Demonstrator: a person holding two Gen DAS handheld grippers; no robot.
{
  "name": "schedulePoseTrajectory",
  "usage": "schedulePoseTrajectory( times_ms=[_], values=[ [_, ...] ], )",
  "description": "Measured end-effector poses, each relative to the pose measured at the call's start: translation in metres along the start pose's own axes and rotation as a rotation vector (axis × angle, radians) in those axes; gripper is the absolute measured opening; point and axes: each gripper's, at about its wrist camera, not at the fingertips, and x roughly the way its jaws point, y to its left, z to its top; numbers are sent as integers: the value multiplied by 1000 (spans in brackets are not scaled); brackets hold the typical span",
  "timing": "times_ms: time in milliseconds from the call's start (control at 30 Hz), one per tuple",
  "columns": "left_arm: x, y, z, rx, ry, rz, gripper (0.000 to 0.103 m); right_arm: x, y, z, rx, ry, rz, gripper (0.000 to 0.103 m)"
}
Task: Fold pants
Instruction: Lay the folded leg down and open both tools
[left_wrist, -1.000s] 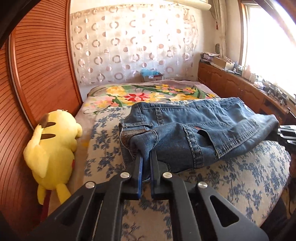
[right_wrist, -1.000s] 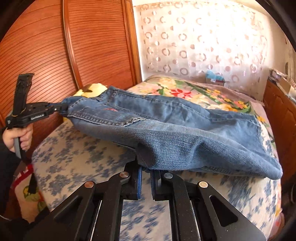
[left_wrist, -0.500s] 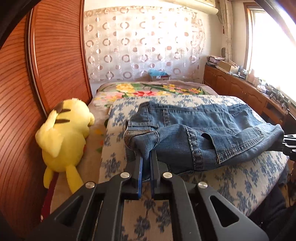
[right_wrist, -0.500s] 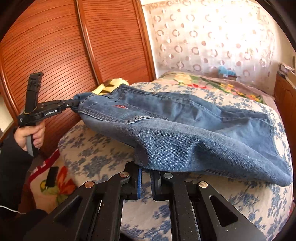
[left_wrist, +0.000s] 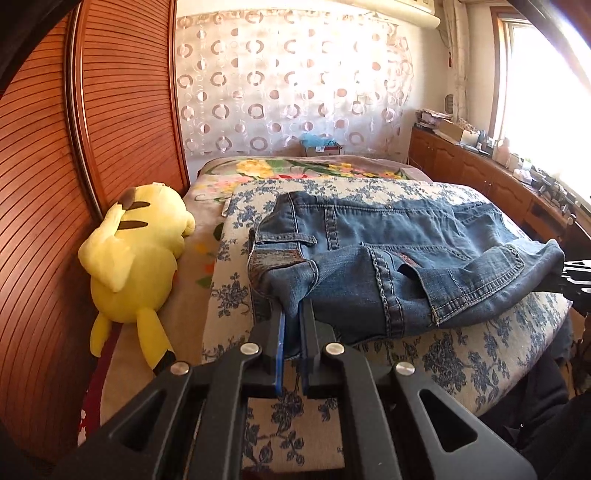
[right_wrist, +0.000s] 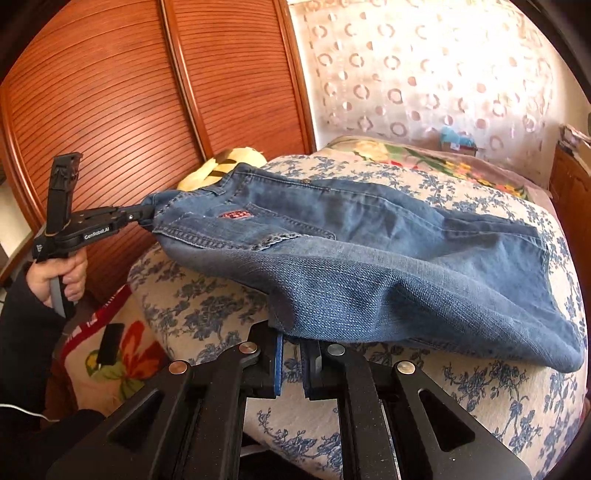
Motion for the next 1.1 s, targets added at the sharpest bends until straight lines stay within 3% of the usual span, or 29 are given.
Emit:
schedulePoseTrajectory(
  times_ms=[367,500,600,700,900,1100],
  values=[
    [-22,-6,-3,-8,-6,8,10,-6,-8,-7,35,35,9,8],
    [-31,-8,4,-4,-26,3,30,-22,-4,-7,25,4,-9,8],
    [-30,-12,10,10,-36,-11,38,-34,-4,-4,15,-23,-34,10],
    [-25,-17,16,22,-35,-24,41,-42,-9,-1,15,-48,-59,21],
    [-5,-25,28,48,-27,-50,64,-36,-33,8,28,-71,-145,35],
    [21,-30,40,69,-1,-62,64,-12,-57,9,10,-85,-231,44]
  ],
)
